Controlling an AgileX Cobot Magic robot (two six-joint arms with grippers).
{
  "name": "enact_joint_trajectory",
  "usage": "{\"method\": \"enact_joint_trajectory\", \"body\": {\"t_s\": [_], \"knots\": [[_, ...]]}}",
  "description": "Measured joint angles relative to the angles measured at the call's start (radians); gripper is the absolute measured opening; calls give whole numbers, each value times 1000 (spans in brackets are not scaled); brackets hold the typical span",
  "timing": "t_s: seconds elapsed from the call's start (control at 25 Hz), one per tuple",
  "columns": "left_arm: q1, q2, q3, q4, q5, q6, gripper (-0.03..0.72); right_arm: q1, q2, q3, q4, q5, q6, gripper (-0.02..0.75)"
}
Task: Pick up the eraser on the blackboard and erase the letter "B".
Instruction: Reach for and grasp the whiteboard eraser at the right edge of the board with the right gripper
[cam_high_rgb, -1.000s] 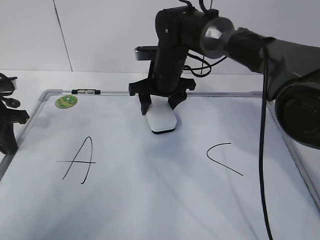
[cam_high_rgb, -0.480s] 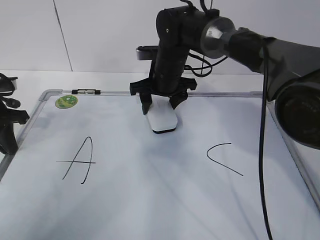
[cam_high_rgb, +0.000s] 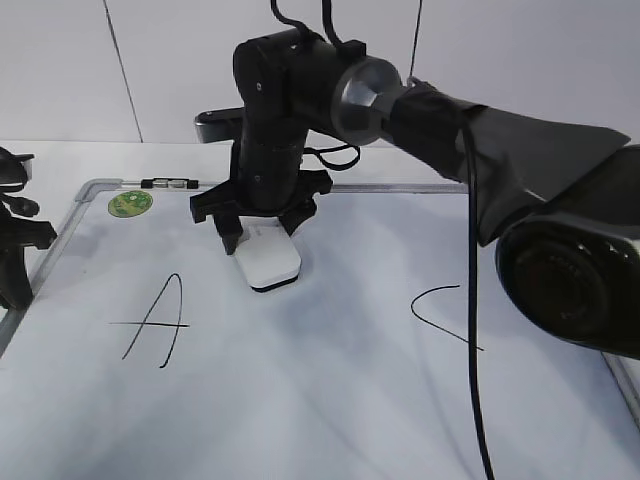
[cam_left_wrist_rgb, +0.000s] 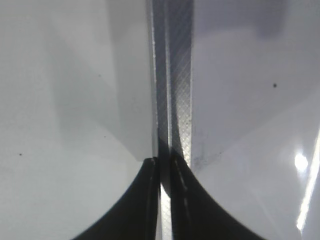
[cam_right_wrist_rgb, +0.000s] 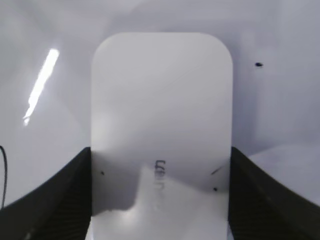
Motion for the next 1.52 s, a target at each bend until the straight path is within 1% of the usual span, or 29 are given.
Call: {"method": "enact_joint_trajectory", "body": {"t_s": [0.16, 0.28, 0.4, 0.64, 0.84, 0.96, 1.08, 1.32, 1.4, 1.52], "knots": [[0, 0, 0, 0, 0, 0, 26, 11, 4, -10, -20, 2, 0, 550], [0, 0, 0, 0, 0, 0, 26, -5, 4, -12, -20, 2, 0, 550], [0, 0, 0, 0, -2, 0, 26, -33, 4, -12, -4, 2, 1, 550], [0, 0, 0, 0, -2, 0, 26, -126, 4, -12, -10, 0, 1, 550], [0, 0, 0, 2, -2, 0, 26, -138, 4, -12, -12, 0, 1, 550], [0, 0, 0, 2, -2, 0, 26, -126, 4, -12, 5, 0, -1, 550], [0, 0, 0, 2, 0, 0, 26, -95, 4, -12, 1, 0, -18, 550], [0, 0, 0, 4, 0, 0, 26, 39, 4, -12, 20, 0, -44, 550], [0, 0, 0, 4, 0, 0, 26, 52, 4, -12, 25, 0, -48, 550], [0, 0, 0, 4, 0, 0, 26, 46, 4, -12, 25, 0, -48, 550]]}}
